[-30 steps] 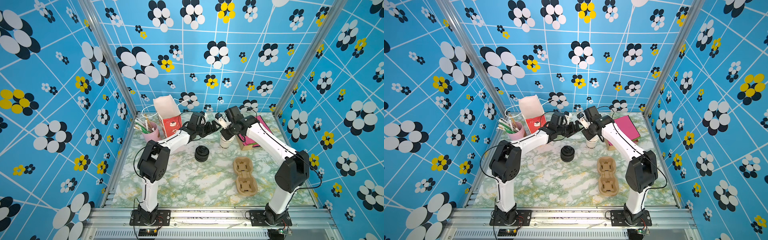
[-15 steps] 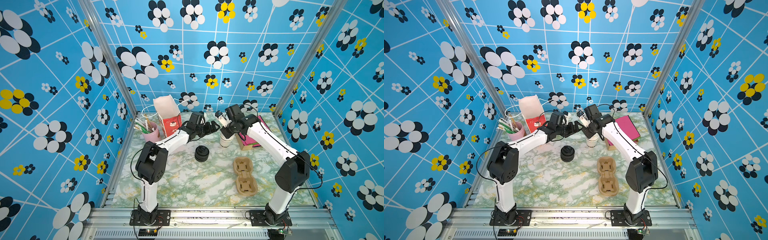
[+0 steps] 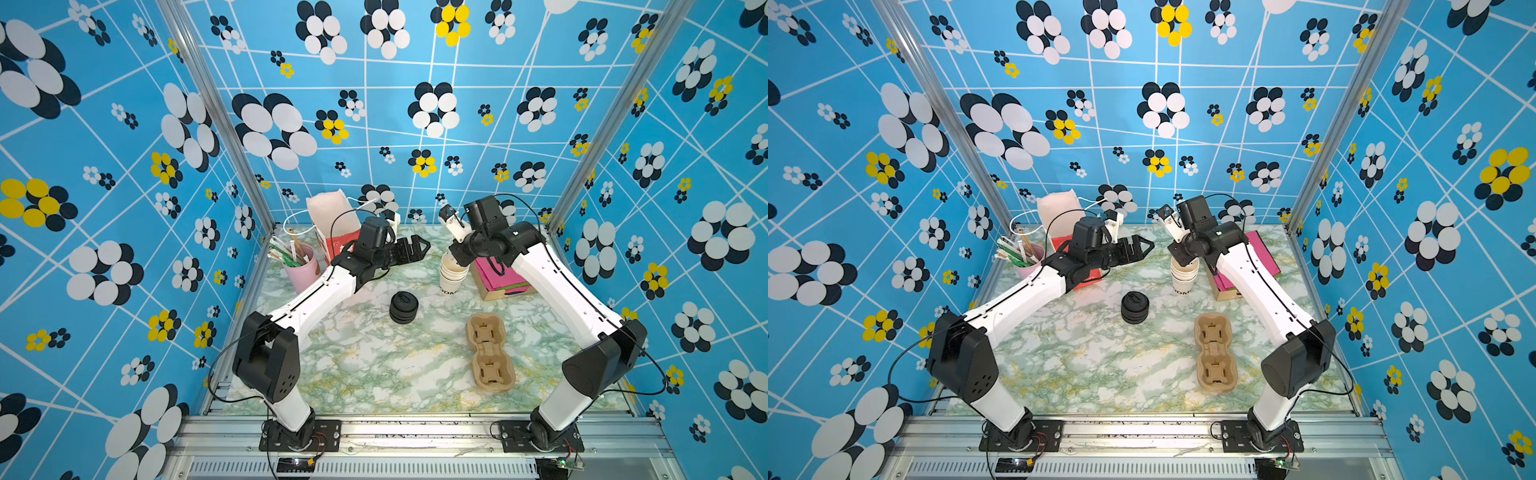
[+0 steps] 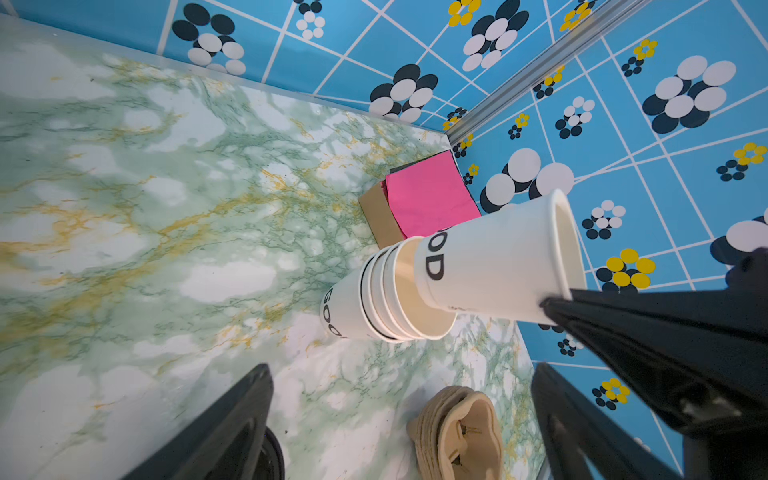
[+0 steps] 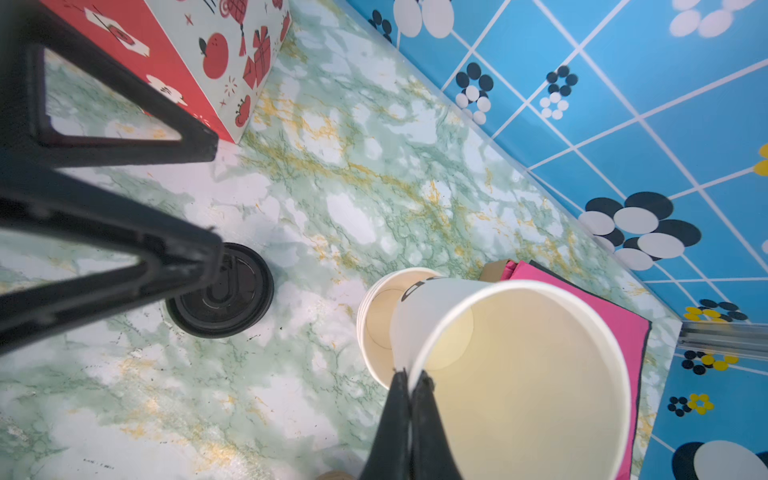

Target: Pack the takeout coffee

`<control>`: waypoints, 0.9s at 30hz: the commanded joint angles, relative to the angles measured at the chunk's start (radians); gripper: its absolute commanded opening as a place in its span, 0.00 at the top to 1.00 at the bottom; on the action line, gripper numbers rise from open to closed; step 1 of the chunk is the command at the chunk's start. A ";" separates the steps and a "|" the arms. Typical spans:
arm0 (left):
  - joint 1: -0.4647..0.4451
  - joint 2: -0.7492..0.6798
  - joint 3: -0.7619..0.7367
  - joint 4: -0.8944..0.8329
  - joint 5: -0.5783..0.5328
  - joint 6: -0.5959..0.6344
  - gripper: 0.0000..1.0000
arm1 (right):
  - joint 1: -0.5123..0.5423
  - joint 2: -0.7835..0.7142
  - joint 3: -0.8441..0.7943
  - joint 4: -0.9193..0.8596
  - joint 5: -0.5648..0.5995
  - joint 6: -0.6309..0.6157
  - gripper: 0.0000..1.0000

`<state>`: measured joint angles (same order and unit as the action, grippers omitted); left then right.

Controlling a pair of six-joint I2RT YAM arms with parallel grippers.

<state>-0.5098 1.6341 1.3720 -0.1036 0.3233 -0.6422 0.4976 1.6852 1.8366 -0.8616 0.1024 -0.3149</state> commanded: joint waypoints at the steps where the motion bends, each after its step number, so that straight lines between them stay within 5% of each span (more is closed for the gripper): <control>1: 0.010 -0.095 -0.061 -0.075 -0.047 0.079 0.01 | 0.023 -0.074 0.050 -0.064 -0.008 -0.011 1.00; 11: 0.030 -0.413 -0.320 -0.219 -0.117 0.164 0.01 | 0.215 -0.241 -0.083 -0.126 -0.084 -0.053 1.00; 19: 0.075 -0.636 -0.490 -0.315 -0.194 0.188 0.01 | 0.396 -0.290 -0.365 0.006 -0.054 0.047 1.00; 27: 0.123 -0.702 -0.552 -0.300 -0.204 0.149 0.01 | 0.521 -0.251 -0.555 0.206 -0.060 0.159 1.00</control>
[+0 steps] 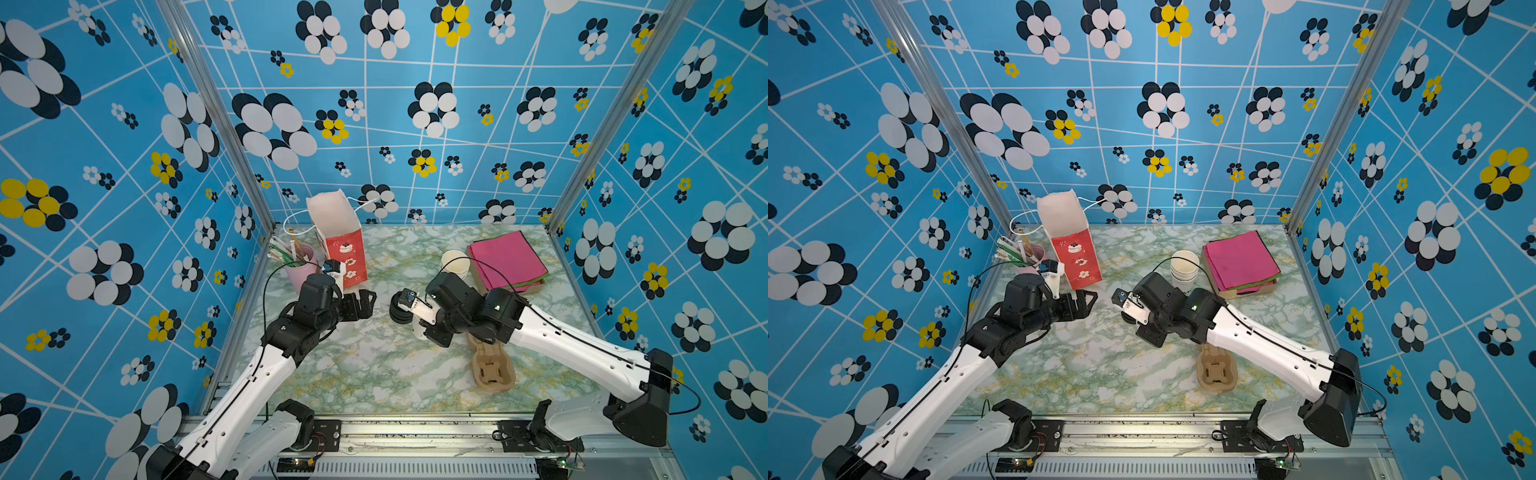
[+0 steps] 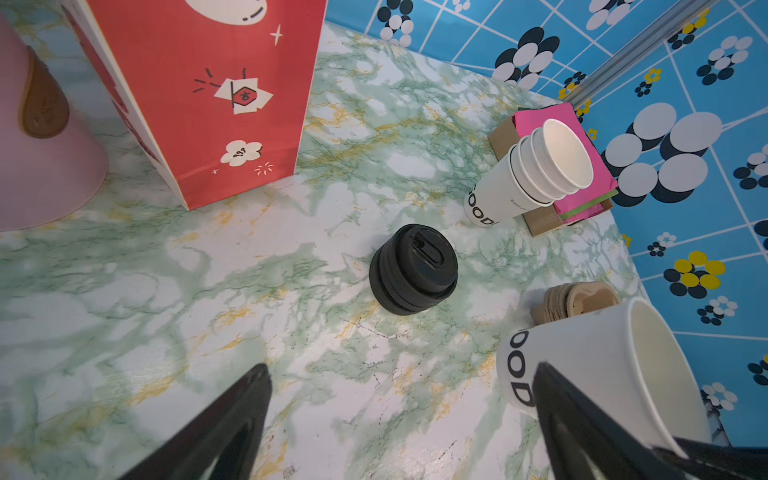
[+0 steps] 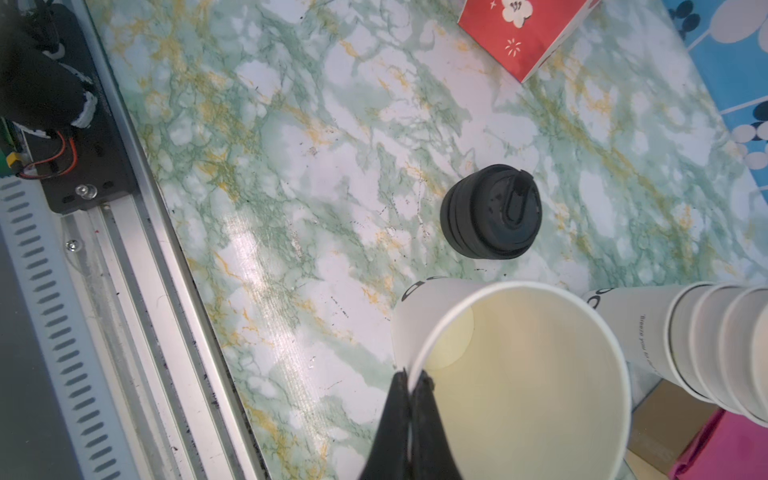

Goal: Pack the takeout coffee
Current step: 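Carry the white cup toward the robot and set it down with right gripper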

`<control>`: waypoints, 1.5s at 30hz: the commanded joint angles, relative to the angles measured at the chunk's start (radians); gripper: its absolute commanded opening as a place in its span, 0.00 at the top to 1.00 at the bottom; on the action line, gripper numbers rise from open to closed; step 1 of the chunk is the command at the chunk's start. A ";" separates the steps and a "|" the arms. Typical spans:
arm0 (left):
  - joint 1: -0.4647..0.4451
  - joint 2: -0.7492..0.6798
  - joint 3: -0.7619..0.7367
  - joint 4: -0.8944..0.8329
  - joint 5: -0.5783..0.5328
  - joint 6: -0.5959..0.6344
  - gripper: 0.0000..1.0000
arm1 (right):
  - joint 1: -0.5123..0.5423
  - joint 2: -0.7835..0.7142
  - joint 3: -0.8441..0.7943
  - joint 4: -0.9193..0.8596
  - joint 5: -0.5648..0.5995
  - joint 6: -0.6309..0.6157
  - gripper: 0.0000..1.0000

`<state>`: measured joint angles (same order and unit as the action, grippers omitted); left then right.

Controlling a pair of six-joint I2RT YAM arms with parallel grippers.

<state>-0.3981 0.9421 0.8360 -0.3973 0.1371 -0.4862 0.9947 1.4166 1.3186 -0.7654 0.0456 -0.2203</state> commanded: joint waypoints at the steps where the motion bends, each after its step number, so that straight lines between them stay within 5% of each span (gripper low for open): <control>1: 0.014 -0.010 -0.014 -0.009 -0.017 -0.005 0.01 | 0.034 0.025 -0.057 0.128 0.004 0.075 1.00; 33: 0.037 0.005 -0.071 0.074 0.032 -0.049 0.01 | 0.213 0.203 -0.129 0.150 0.130 0.158 1.00; 45: 0.047 -0.015 -0.071 0.085 0.058 -0.059 0.01 | 0.214 0.149 -0.039 0.085 0.153 0.162 0.62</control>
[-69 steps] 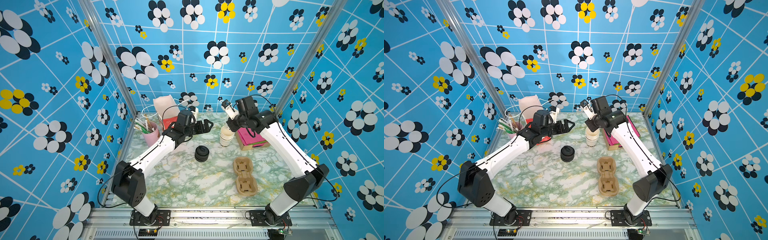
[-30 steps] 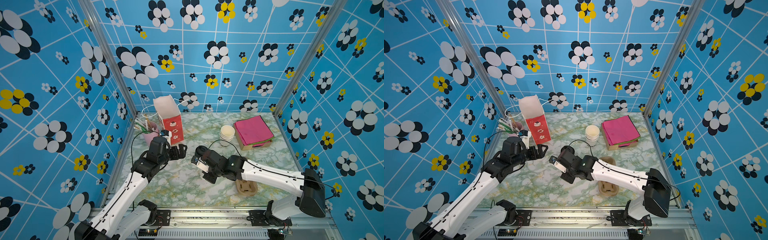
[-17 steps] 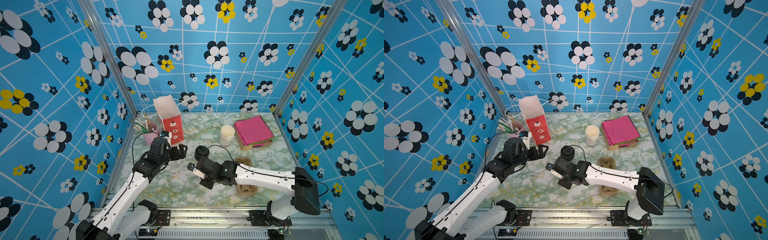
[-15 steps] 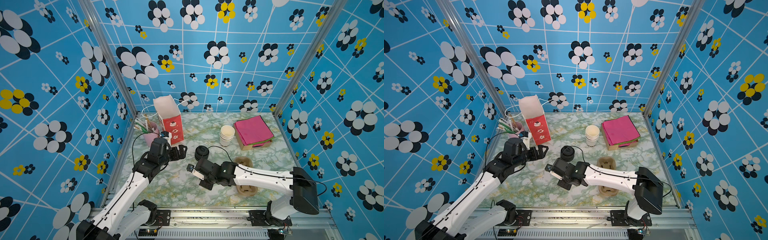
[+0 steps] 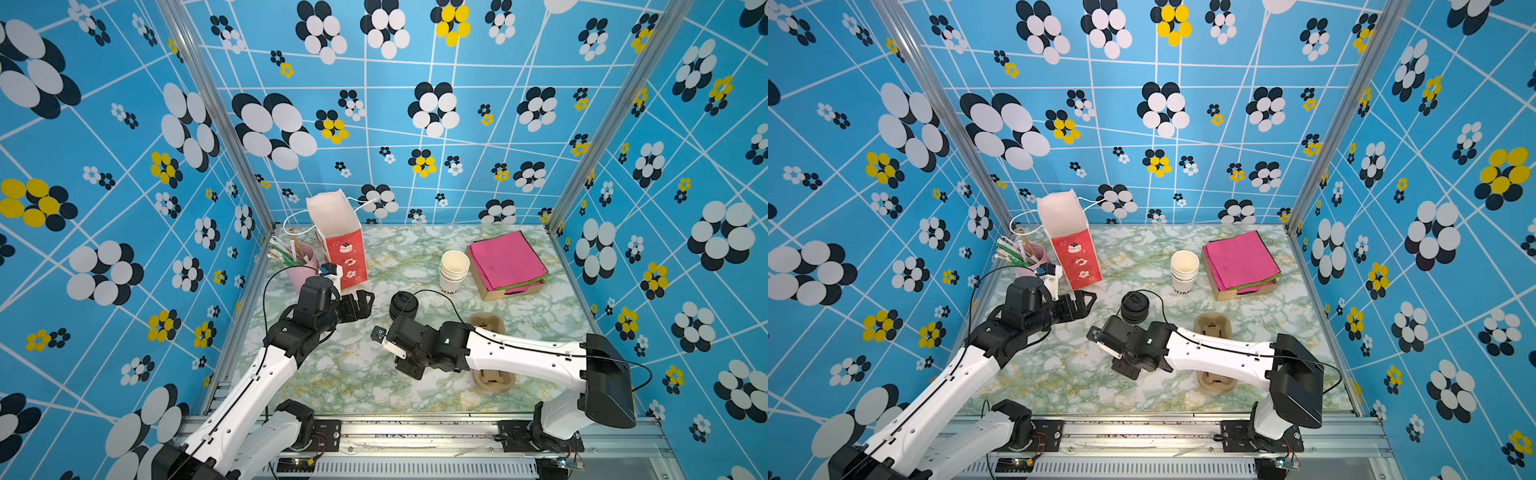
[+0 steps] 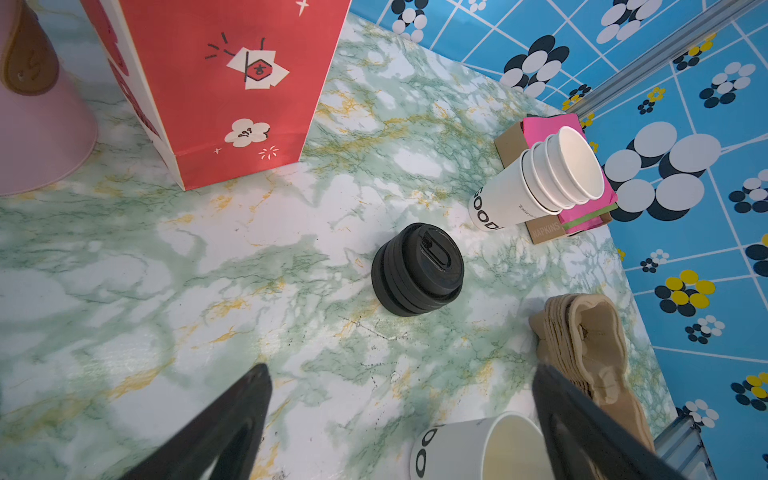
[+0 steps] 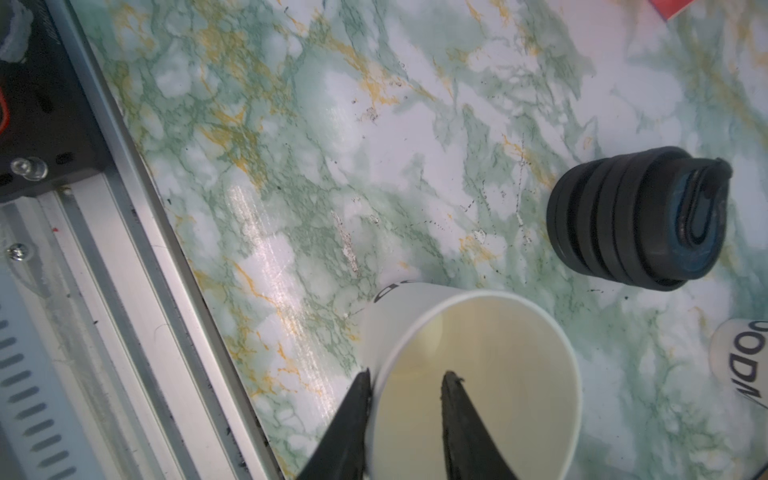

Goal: Pack the takeout coffee
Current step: 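Carry the white cup toward the robot and set it down with right gripper, then release the cup and move the right gripper over the black lid stack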

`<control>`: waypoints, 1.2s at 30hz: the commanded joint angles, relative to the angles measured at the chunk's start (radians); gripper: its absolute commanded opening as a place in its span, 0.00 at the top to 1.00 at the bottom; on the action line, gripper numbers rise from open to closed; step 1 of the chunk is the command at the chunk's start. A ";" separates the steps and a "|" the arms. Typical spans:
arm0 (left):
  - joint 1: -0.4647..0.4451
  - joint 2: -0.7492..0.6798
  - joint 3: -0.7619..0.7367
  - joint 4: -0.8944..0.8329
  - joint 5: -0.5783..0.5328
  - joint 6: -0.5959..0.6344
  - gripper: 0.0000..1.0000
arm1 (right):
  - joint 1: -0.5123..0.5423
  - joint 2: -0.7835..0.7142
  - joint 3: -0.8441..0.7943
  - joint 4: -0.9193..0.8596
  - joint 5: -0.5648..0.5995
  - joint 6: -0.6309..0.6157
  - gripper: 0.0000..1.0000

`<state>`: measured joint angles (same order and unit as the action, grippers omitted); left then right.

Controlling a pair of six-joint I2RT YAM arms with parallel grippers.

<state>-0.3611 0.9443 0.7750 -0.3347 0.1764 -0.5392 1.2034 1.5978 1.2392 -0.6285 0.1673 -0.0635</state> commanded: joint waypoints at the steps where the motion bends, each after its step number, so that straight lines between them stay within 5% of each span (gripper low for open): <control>1: 0.011 -0.017 -0.010 0.022 0.020 -0.006 0.01 | 0.005 -0.041 0.052 -0.061 0.039 0.002 0.58; 11: 0.023 -0.045 -0.014 0.014 0.032 -0.003 0.01 | -0.001 -0.103 0.157 -0.041 0.041 -0.014 0.32; 20: 0.030 -0.063 -0.019 0.000 0.082 0.017 0.01 | -0.169 -0.007 0.297 -0.083 0.004 0.112 0.07; 36: 0.032 -0.045 -0.089 0.056 0.202 -0.012 0.01 | -0.428 0.416 0.635 -0.286 -0.153 0.270 0.03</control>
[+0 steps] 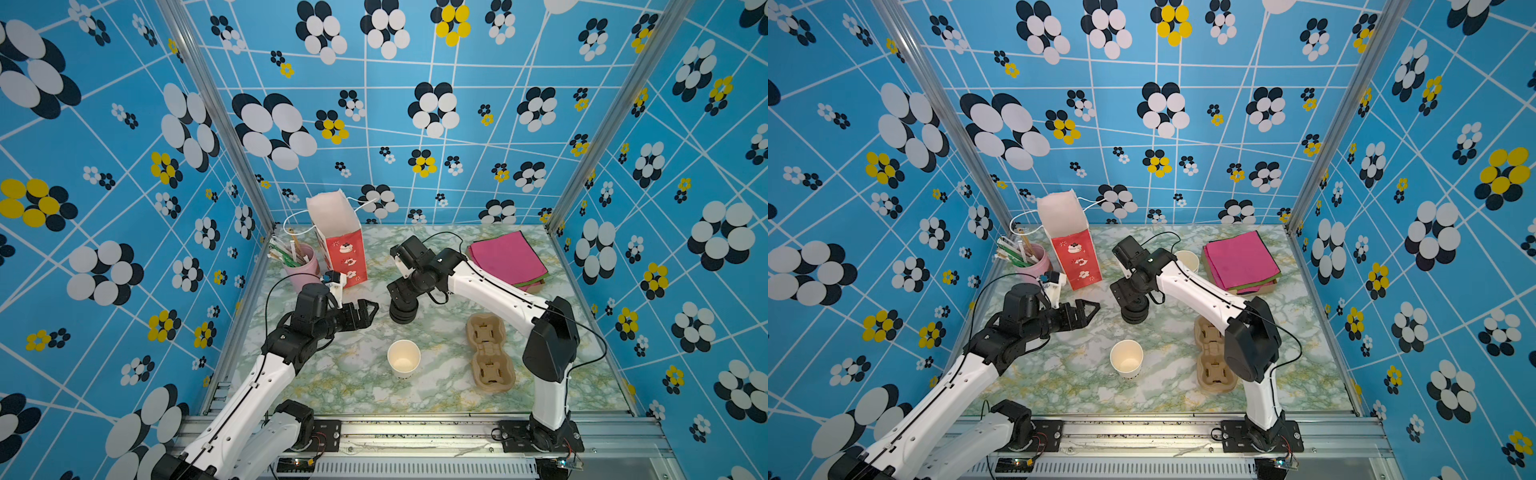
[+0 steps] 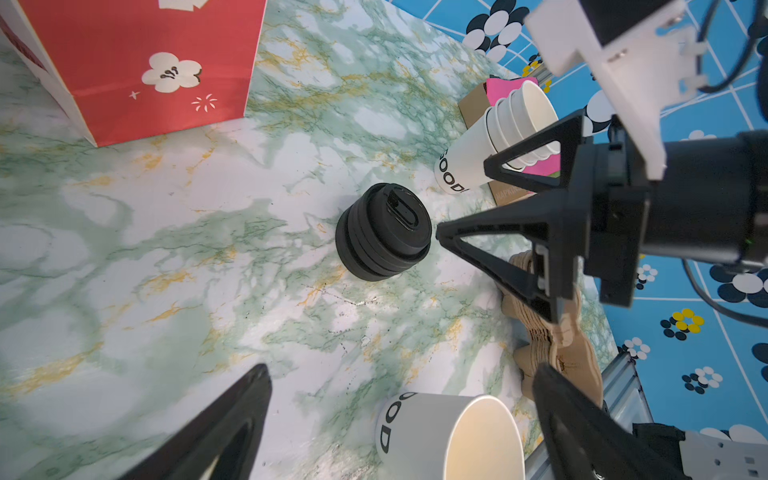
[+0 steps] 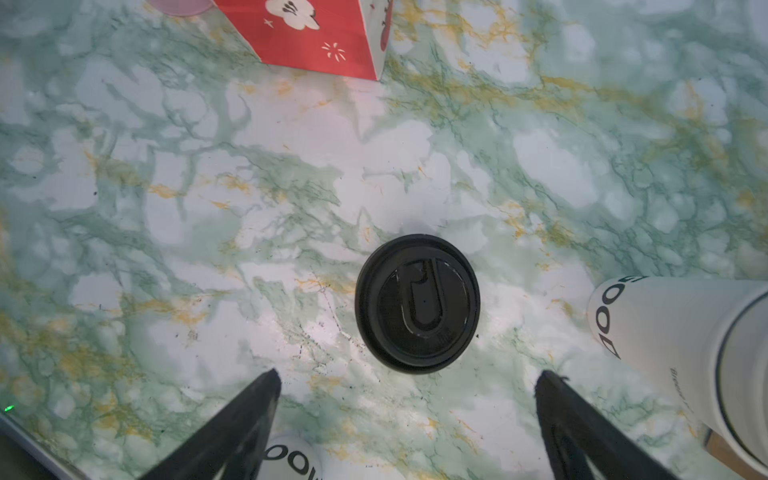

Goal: Pack the takeout coffee
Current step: 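Release the cup and move the right gripper over the black lid stack, then lower the right gripper and grasp the top black lid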

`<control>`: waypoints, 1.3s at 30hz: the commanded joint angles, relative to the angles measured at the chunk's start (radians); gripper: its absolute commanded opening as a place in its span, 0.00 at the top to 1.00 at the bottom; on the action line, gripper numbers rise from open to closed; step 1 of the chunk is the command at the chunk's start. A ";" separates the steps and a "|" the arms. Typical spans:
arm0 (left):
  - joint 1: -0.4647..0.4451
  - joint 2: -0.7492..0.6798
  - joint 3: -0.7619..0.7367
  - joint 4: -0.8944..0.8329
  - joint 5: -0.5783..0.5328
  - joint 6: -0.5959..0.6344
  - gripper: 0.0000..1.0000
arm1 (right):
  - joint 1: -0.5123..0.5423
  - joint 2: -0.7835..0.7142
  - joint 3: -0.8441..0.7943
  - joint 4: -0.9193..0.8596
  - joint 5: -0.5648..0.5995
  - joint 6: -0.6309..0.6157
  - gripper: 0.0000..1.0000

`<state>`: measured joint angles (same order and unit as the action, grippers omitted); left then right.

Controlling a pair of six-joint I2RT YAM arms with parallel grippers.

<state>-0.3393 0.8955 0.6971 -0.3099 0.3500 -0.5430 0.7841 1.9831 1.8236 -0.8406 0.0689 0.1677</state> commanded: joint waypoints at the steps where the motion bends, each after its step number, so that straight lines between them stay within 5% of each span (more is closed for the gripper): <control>1: 0.009 0.006 -0.012 0.029 0.030 -0.007 0.01 | -0.011 0.051 0.061 -0.077 -0.069 0.039 0.04; 6: 0.010 0.010 -0.020 0.032 0.032 -0.003 0.01 | -0.027 0.116 0.088 -0.085 -0.109 0.054 0.11; 30: 0.012 0.045 -0.029 0.068 0.064 -0.008 0.01 | -0.081 0.235 0.113 -0.110 -0.210 0.083 0.16; 39: 0.012 0.054 -0.036 0.075 0.066 -0.007 0.01 | -0.085 0.252 0.113 -0.106 -0.208 0.081 0.27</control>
<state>-0.3374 0.9421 0.6796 -0.2550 0.3977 -0.5426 0.7048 2.2135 1.9202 -0.9283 -0.1326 0.2474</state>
